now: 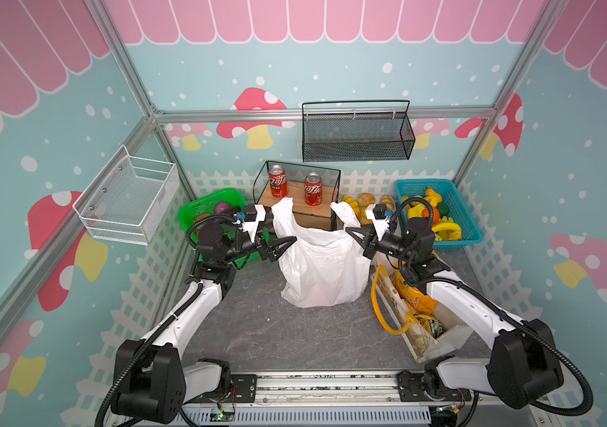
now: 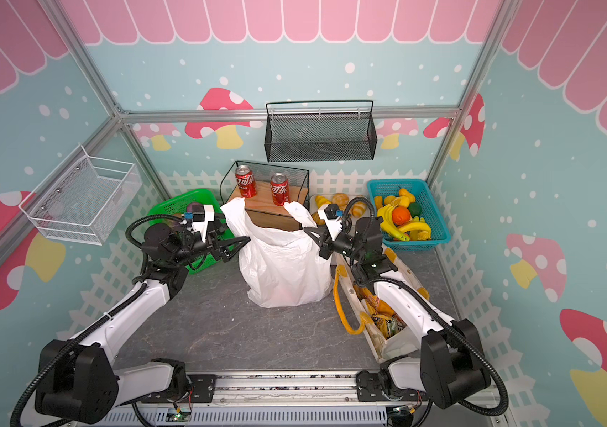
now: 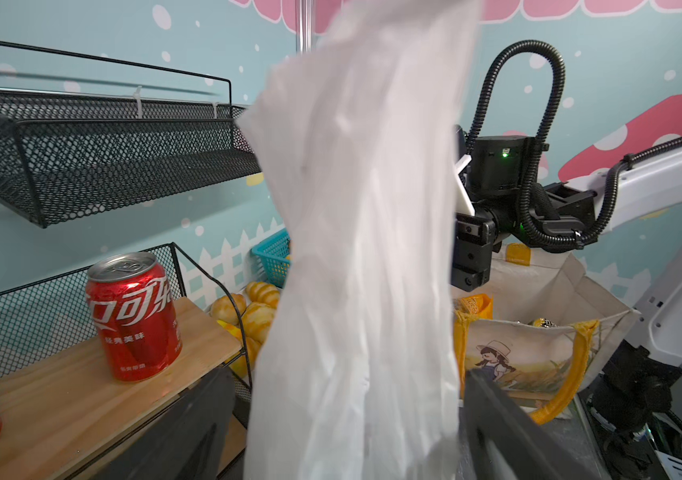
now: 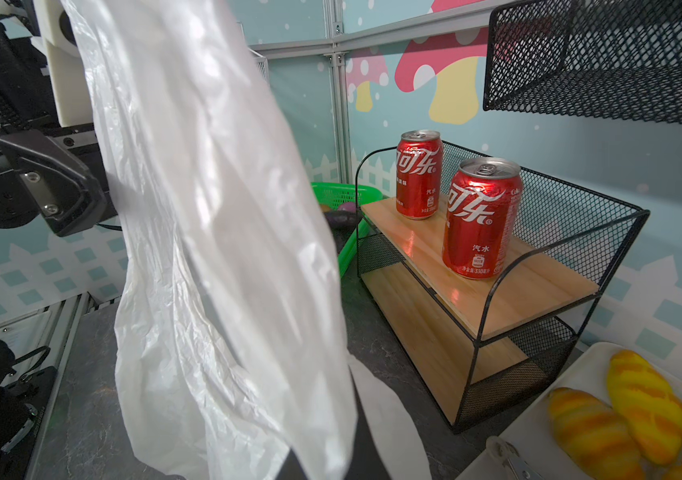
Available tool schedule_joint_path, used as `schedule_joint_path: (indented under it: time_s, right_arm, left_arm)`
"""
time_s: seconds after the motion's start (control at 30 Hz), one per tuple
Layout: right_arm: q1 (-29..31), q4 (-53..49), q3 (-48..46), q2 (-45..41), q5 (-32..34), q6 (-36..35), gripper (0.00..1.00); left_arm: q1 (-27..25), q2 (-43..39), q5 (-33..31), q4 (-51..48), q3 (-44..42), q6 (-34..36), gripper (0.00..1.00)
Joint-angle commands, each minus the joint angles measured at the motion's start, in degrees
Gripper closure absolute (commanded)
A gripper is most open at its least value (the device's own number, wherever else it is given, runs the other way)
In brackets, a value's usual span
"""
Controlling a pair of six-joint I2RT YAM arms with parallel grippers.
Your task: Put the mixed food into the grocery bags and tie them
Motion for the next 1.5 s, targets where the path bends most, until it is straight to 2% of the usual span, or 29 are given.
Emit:
schedule_joint_path:
  time_s: [0.0,0.17,0.2,0.23,0.3,0.4,0.5,0.63,0.73,0.87,0.93,0.97,1.1,1.27,1.47]
  right_arm:
    - [-0.4,-0.3,1.5,0.3,0.1,0.0,1.00]
    - [-0.4,-0.3,1.6,0.1,0.3,0.1,1.00]
    - [-0.4,-0.3,1.6,0.1,0.3,0.1,1.00]
    - [-0.4,-0.3,1.7,0.1,0.3,0.1,1.00]
    - [-0.4,-0.5,1.8,0.2,0.1,0.2,1.00]
    - [-0.3,-0.4,1.9,0.2,-0.1,0.3,1.00]
    - [-0.4,-0.7,1.9,0.0,0.1,0.1,1.00]
    - [-0.4,-0.8,1.9,0.0,0.2,-0.1,1.00]
    - [-0.4,-0.8,1.9,0.3,0.1,0.0,1.00]
    - [-0.4,-0.9,1.9,0.2,0.3,0.1,1.00]
    - [-0.4,-1.1,2.0,0.2,0.2,0.2,1.00]
    - [-0.4,-1.6,2.4,0.4,-0.1,0.1,1.00]
    - [-1.0,-5.0,4.9,1.5,-0.1,-0.8,1.00]
    - [-2.6,-6.2,7.2,3.3,-4.8,0.5,1.00]
    - [-2.8,-6.4,8.0,4.2,-10.4,-2.6,1.00]
  left_arm:
    - [-0.7,0.5,-1.6,-1.2,1.2,4.6,0.33]
    - [-0.7,-0.3,-2.1,-1.3,0.5,6.0,0.64]
    - [-0.6,-0.5,-2.4,-1.3,0.2,6.3,0.67]
    - [-0.7,-0.7,-2.9,-1.1,-0.1,6.6,0.67]
    - [-0.7,-0.9,-4.0,0.3,-1.0,6.5,0.54]
    - [-0.7,-1.1,-3.9,3.7,-2.4,5.6,0.41]
    - [-0.6,-1.3,-3.6,5.1,-3.0,4.5,0.39]
    - [-0.5,-1.6,-4.2,8.4,-4.6,3.0,0.40]
    - [-0.4,-1.4,-4.2,10.9,-5.1,1.1,0.50]
    - [-0.9,-1.3,-4.4,9.8,-4.3,1.1,0.81]
    - [-2.1,-1.8,-5.4,1.3,-2.2,6.2,0.91]
    - [-3.4,-2.2,-6.3,-6.0,-0.1,11.0,0.96]
    - [-10.9,-2.2,-12.6,-38.2,9.7,34.5,1.00]
    - [-15.8,0.9,-17.0,-54.4,18.1,43.2,1.00]
    - [-19.9,9.3,-23.7,-72.1,32.7,51.8,1.00]
